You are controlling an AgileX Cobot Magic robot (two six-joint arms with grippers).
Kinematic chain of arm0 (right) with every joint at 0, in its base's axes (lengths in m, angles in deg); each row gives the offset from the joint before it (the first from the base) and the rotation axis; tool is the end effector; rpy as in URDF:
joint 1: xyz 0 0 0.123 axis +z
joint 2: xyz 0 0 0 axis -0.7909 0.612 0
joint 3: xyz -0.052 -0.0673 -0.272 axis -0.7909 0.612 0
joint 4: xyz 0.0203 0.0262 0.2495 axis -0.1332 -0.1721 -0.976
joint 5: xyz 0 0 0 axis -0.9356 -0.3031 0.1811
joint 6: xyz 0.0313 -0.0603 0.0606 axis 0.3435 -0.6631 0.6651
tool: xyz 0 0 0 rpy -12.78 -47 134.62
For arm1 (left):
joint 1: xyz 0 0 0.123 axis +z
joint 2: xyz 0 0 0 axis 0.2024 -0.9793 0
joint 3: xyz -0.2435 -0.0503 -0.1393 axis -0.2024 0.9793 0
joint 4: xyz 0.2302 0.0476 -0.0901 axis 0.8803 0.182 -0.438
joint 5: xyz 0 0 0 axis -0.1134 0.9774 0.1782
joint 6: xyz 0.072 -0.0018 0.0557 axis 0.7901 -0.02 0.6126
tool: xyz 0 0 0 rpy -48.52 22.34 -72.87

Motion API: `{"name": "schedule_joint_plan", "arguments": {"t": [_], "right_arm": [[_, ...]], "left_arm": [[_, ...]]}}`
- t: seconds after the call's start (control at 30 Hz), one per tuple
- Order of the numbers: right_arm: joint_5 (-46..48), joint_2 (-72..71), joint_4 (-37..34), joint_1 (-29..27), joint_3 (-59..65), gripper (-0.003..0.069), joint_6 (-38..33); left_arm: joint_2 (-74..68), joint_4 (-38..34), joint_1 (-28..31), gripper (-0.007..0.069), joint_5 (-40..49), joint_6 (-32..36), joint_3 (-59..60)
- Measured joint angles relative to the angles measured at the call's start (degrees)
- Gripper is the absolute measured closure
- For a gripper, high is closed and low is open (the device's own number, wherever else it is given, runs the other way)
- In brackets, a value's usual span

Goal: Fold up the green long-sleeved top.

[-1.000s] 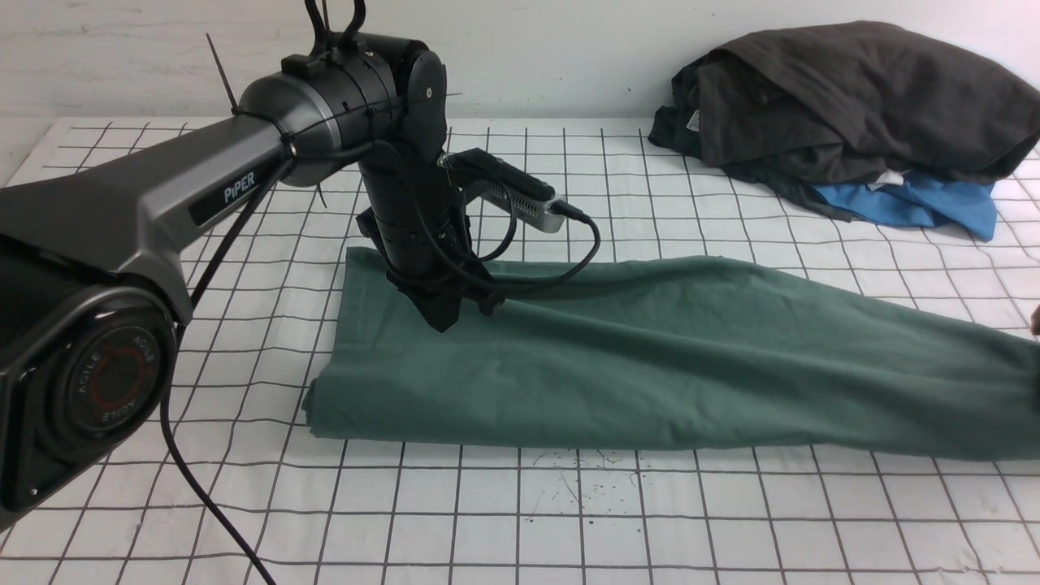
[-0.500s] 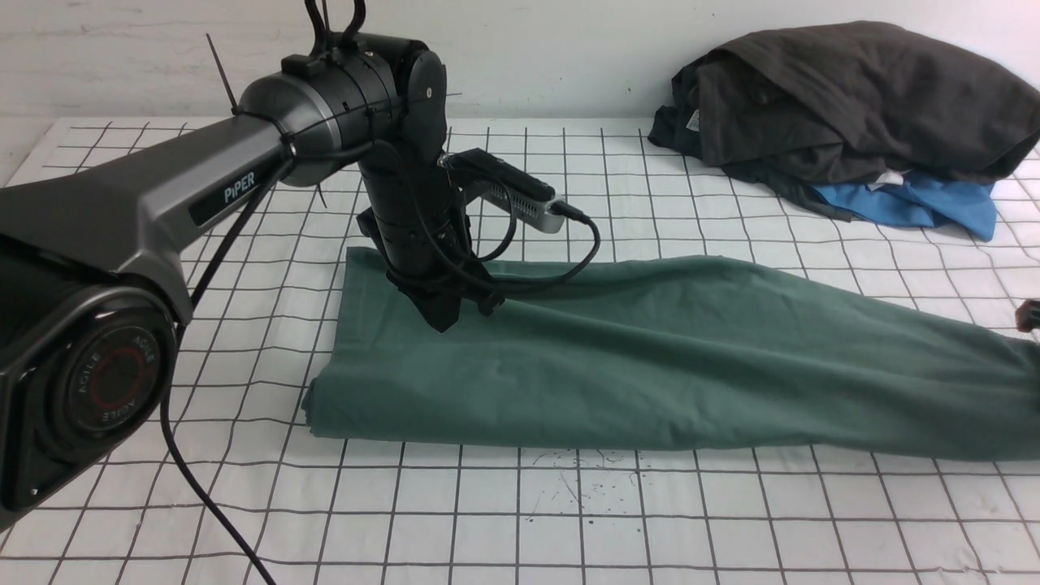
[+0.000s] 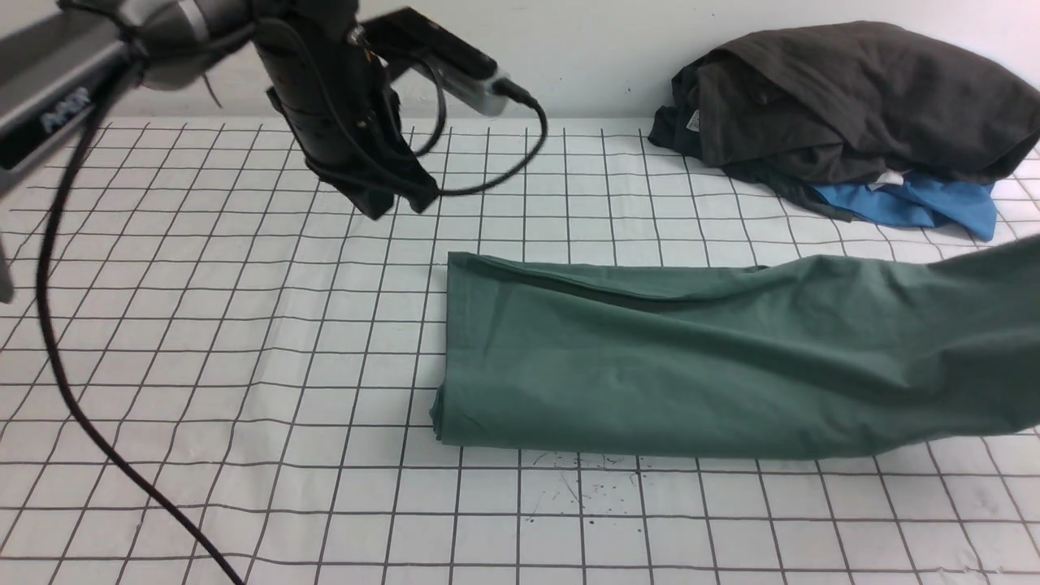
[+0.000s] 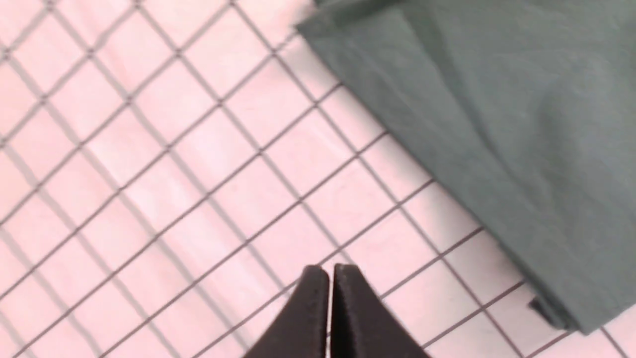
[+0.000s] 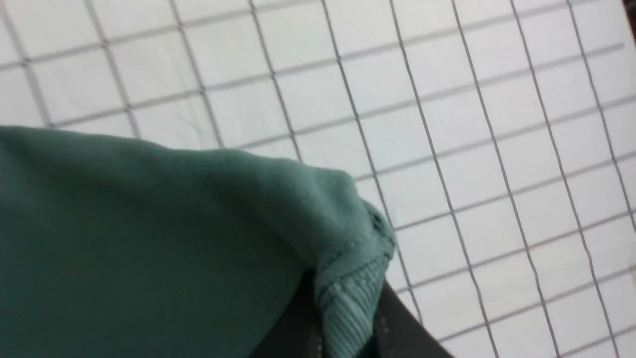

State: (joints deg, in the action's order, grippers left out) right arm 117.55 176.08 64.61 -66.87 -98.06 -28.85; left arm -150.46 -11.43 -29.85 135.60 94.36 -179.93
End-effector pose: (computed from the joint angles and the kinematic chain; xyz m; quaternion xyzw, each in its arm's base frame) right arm 0.3430 -0.1016 0.3388 0.0797 0.9680 -0.1044 0.2138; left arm 0.4103 -0.1346 0.3200 0.3211 0.9261 0.0033 0.1979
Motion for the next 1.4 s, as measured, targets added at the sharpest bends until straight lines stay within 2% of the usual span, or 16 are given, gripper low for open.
{"name": "schedule_joint_plan", "arguments": {"t": [0.17, 0.2, 0.27, 0.33, 0.57, 0.8, 0.9, 1.0, 1.03, 1.07, 1.1, 1.13, 1.17, 1.23, 1.37, 1.4], "right_arm": [[6.04, -0.65, -6.01, 14.85, -8.47, 0.0614, -4.61], [6.04, -0.65, -6.23, 15.52, -8.73, 0.0614, -4.61], [7.32, 1.44, -9.17, 24.55, -11.98, 0.0614, -5.12], [7.08, 3.64, -11.51, 29.59, -13.72, 0.0614, -5.07], [0.83, 14.85, -22.42, 41.62, -18.00, 0.0614, -4.76], [-5.80, 25.63, -34.17, 44.19, -19.99, 0.0610, -4.72], [-6.52, 27.50, -36.20, 44.19, -19.95, 0.0585, -4.72], [-6.53, 28.83, -37.55, 44.19, -20.38, 0.0445, -4.90], [-6.50, 28.83, -37.55, 44.19, -20.49, 0.0433, -4.89], [-5.81, 28.89, -37.38, 44.13, -22.17, 0.0343, -4.97], [-5.65, 28.89, -37.32, 44.13, -22.43, 0.0332, -5.03], [-3.64, 28.77, -36.13, 43.96, -25.29, 0.0239, -5.68], [-3.35, 28.71, -35.94, 43.96, -25.64, 0.0230, -5.76], [2.42, 28.35, -31.04, 43.35, -30.09, 0.0150, -7.03], [7.00, 27.95, -20.68, 42.31, -33.24, 0.0144, -7.50], [7.63, 27.48, -14.16, 41.29, -32.99, 0.0181, -7.31]], "left_arm": [[3.57, 0.00, 2.80, 0.0632, 0.18, 0.00, 0.00], [3.68, 0.00, 2.89, 0.0632, 0.18, 0.00, 0.00], [5.24, 0.00, 3.90, 0.0632, 0.31, 0.00, 0.00], [6.51, 0.34, 4.36, 0.0632, 0.38, 0.00, 0.00], [10.16, 0.38, 4.88, 0.0632, 1.10, -0.05, 0.00], [10.75, 0.38, 4.88, 0.0632, 1.15, -0.05, 0.00], [10.78, 0.38, 4.88, 0.0632, 1.15, -0.05, 0.00], [10.78, 0.00, 4.88, 0.0632, 1.15, -0.05, 0.00], [10.78, 0.00, 4.88, 0.0632, 1.15, -0.05, 0.00], [10.78, 0.00, 4.88, 0.0632, 1.15, -0.05, 0.00], [10.78, 0.00, 4.88, 0.0632, 1.15, -0.05, 0.00], [10.78, -1.02, 4.88, 0.0632, 1.15, -0.05, 0.02], [10.78, -1.17, 4.88, 0.0632, 1.15, -0.05, 0.02], [10.86, -3.67, 4.88, 0.0632, 1.15, -0.05, 0.82], [10.93, -6.38, 4.59, 0.0632, 1.09, -0.05, 4.09], [10.87, -6.63, 3.86, 0.0632, 1.09, -0.05, 6.92]]}}
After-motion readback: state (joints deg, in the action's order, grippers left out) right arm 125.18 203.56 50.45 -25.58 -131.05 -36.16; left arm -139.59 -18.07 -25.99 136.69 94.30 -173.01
